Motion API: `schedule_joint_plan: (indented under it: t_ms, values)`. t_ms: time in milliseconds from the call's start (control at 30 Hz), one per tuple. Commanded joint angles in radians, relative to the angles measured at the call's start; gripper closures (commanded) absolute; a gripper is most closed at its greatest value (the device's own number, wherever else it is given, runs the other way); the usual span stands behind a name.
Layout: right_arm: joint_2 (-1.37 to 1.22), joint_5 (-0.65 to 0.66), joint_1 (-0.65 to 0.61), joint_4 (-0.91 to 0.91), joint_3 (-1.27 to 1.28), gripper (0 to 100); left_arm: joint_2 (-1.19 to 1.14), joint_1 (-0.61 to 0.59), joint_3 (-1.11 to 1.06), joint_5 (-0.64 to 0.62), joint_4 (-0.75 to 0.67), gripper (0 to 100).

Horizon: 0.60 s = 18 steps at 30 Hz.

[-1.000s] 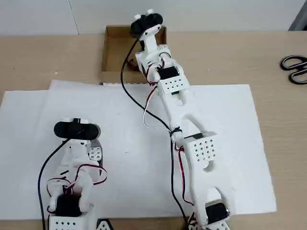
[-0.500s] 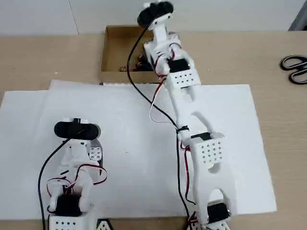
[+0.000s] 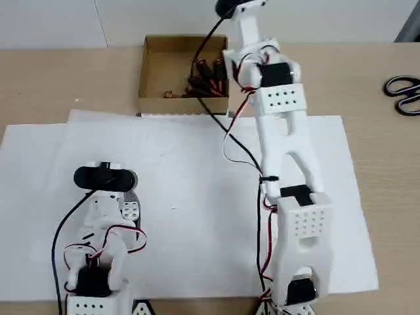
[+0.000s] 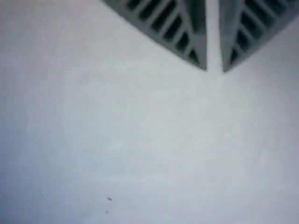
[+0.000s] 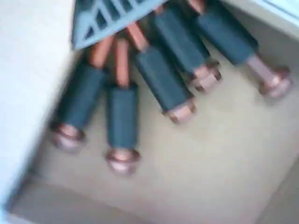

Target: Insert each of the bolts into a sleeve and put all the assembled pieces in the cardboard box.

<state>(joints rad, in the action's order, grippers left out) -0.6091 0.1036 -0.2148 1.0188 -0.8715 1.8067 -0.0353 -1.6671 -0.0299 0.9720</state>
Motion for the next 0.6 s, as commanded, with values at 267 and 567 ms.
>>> schedule_joint_plan:
  t_ms: [267,567]
  values:
    - [0.271,-0.103,0.131,0.317,-0.057,99.6,0.012,0.0,0.002,0.005,-0.026,99]
    - [0.403,-0.203,0.171,0.661,-0.051,99.5,0.012,0.0,0.002,0.005,-0.026,99]
